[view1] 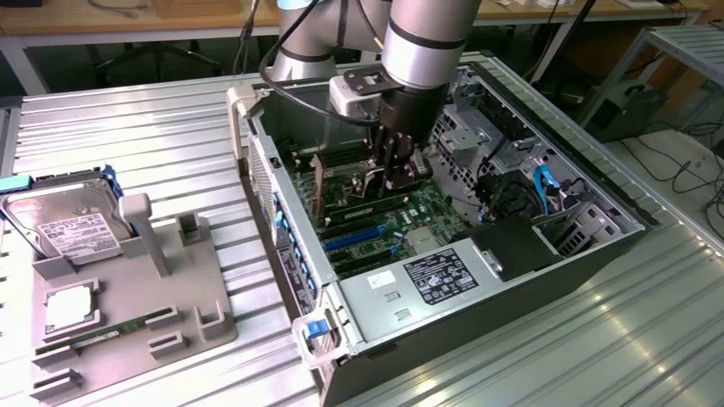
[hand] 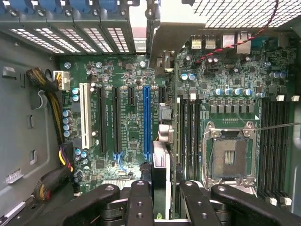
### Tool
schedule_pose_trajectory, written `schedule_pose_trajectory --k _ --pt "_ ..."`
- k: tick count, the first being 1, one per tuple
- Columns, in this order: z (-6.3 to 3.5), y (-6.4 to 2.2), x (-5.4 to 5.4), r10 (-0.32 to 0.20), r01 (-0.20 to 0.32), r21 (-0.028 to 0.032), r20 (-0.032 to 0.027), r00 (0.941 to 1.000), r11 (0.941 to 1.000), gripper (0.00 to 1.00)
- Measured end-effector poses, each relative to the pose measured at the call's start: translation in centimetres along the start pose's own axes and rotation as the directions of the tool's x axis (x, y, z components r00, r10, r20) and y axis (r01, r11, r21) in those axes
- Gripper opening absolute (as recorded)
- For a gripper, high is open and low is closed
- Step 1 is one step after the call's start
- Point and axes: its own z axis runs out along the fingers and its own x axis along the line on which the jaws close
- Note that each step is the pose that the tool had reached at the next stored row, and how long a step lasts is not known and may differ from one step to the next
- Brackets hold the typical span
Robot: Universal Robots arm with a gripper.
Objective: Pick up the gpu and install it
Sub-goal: 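Insert the gpu into the slot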
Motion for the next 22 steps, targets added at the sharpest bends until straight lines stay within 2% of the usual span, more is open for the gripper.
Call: schedule_pose_trajectory --k 5,11,15,22 --pt "0.77 0.24 0.1 0.000 0.000 -0.0005 0.0001 1.0000 1.0000 0.27" --pt "1.57 0.39 0.7 0.000 0.000 -0.0017 0.0002 1.0000 1.0000 0.27" --pt "1.96 0.69 0.7 0.000 0.000 -0.0020 0.0001 1.0000 1.0000 0.27" --pt "2.38 0.78 1.5 0.000 0.000 -0.0026 0.0002 1.0000 1.0000 0.27"
